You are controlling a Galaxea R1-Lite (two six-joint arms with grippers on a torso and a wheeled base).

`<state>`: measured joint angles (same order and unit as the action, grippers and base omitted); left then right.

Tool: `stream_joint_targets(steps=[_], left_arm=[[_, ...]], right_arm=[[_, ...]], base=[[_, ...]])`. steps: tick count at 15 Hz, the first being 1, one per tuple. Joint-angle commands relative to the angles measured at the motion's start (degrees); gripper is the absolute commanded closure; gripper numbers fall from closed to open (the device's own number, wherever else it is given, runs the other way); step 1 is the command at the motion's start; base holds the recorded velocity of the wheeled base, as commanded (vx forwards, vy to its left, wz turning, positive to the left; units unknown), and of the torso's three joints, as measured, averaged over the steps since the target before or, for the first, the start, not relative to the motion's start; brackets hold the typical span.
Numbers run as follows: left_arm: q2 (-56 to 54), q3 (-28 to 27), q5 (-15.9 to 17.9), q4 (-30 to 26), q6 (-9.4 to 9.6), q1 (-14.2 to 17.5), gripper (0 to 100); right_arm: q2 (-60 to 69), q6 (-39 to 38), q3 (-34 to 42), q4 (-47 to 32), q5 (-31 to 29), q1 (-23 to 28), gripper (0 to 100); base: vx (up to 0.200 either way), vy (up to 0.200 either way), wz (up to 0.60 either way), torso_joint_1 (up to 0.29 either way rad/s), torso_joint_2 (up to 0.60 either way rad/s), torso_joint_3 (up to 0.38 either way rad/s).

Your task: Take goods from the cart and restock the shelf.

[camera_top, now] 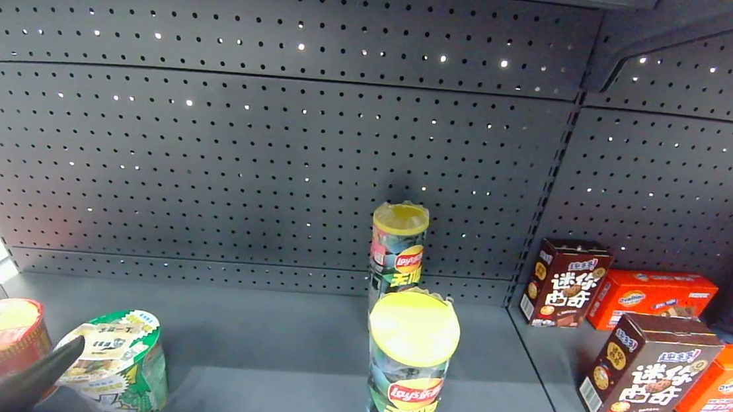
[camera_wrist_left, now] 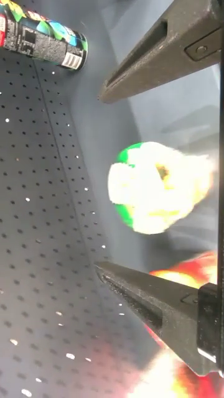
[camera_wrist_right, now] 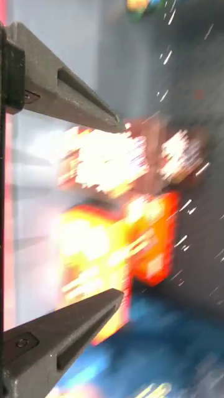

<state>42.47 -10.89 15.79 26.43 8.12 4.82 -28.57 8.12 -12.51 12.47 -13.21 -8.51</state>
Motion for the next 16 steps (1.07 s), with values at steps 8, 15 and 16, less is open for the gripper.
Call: stream_joint_targets(steps=[8,15,16], left_arm=[[-38.1,9.3,-0.4,-26.5,-5.75,0.2,0],[-37.4,10.9,0.6,-23.4,-8.73,0.2,0],[-37.4,10.9,0.6,-23.4,-7.42,0.2,0]], right_arm=[[28.5,-3.8,8.6,-17.3,-0.1,8.5,0],[28.5,-7.5,10.2,-14.1,0.3,8.5,0],[28.5,-7.8,10.2,-14.1,0.4,8.5,0]], base=[[0.000,0.000,0.00,0.000,0.00,0.000],[0.000,0.000,0.00,0.000,0.00,0.000],[0.000,0.000,0.00,0.000,0.00,0.000]])
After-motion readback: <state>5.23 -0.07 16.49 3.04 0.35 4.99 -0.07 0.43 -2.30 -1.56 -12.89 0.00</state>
